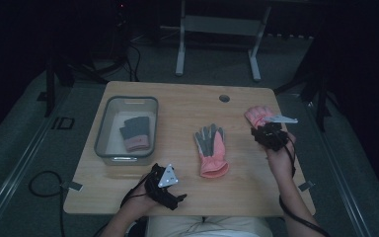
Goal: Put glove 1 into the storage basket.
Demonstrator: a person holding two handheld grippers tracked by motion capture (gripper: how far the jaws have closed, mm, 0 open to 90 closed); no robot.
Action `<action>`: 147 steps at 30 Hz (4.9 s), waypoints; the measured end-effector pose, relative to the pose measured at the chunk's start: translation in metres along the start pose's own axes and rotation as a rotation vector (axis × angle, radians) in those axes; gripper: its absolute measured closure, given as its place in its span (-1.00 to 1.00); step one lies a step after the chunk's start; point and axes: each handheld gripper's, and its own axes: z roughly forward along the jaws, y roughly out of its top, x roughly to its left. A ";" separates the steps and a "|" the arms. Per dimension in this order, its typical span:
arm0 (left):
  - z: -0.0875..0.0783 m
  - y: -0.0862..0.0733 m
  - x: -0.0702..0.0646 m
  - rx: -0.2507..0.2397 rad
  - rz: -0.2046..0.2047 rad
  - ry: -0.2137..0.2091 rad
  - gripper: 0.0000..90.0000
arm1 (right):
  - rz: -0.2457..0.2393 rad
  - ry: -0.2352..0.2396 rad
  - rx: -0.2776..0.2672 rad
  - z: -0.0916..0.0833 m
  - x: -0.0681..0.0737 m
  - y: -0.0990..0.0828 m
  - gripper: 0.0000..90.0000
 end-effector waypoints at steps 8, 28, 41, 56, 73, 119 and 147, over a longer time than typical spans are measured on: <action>0.000 0.000 0.001 -0.006 -0.006 0.000 -1.00 | -0.014 -0.012 -0.011 0.013 -0.049 0.012 0.45; -0.003 -0.002 0.001 -0.013 -0.016 -0.002 -1.00 | -0.008 -0.066 0.141 0.089 -0.094 0.032 0.15; -0.003 -0.003 0.000 -0.016 -0.021 -0.004 -1.00 | -0.052 -0.056 0.212 0.114 -0.096 0.006 0.39; -0.004 -0.003 0.000 -0.016 -0.022 -0.006 -1.00 | 0.024 -0.108 0.150 0.069 -0.077 0.022 0.88; -0.004 -0.003 0.000 -0.016 0.000 -0.001 -1.00 | 0.133 -0.083 0.042 -0.024 -0.023 0.009 0.88; -0.004 -0.003 -0.001 -0.027 0.010 -0.006 -1.00 | -0.082 0.093 0.152 0.001 -0.013 -0.043 0.34; -0.003 -0.003 -0.001 -0.025 0.011 -0.007 -1.00 | -0.055 0.054 0.158 0.017 -0.007 -0.065 0.85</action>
